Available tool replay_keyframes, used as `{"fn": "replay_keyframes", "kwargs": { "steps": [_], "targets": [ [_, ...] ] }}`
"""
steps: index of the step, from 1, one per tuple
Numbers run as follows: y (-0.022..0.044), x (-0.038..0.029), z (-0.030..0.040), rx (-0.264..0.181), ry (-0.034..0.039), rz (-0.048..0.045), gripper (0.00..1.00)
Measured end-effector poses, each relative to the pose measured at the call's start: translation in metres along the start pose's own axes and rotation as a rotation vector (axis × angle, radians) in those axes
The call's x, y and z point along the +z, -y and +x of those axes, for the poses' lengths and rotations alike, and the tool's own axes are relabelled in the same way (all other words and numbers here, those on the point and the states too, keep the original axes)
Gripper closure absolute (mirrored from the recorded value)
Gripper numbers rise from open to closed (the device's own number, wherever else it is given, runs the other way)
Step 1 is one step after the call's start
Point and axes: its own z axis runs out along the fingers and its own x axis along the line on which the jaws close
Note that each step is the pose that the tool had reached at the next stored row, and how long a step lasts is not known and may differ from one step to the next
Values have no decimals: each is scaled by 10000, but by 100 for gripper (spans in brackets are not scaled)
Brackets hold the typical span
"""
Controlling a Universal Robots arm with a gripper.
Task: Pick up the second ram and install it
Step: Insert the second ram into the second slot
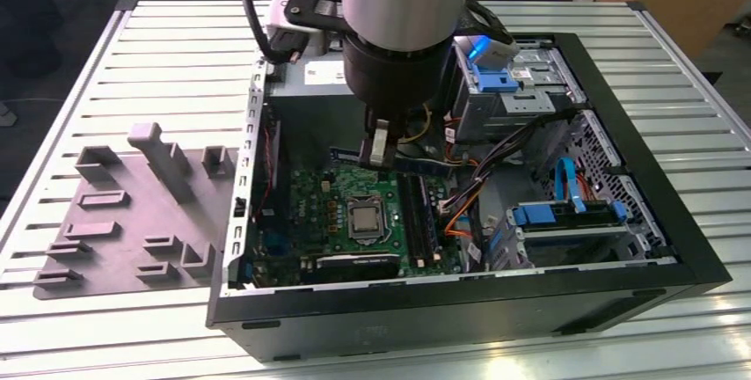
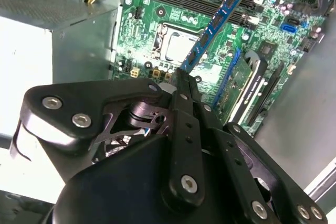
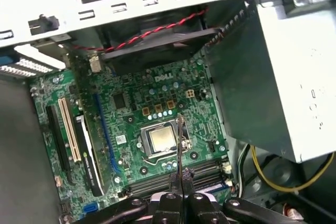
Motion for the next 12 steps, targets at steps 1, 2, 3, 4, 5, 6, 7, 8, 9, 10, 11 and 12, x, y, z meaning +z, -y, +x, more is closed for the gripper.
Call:
{"fn": "replay_keyframes", "kwargs": {
  "steps": [1, 2, 3, 4, 5, 6, 7, 8, 9, 10, 11, 12],
  "targets": [
    [0, 0, 0, 111, 4, 13, 88],
    [0, 0, 0, 225, 8, 25, 88],
    [0, 0, 0, 337, 11, 38, 88],
    [0, 0, 0, 447, 14, 50, 88],
    [0, 0, 0, 556, 18, 62, 88],
    [0, 0, 0, 674, 23, 75, 88],
    [0, 0, 0, 781, 26, 87, 88],
    [0, 1, 0, 885, 30, 99, 88],
    [0, 1, 0, 987, 33, 110, 88],
    [0, 1, 0, 1087, 37, 121, 88],
    [0, 1, 0, 1185, 39, 132, 88],
    [0, 1, 0, 1278, 42, 143, 88]
  ]
}}
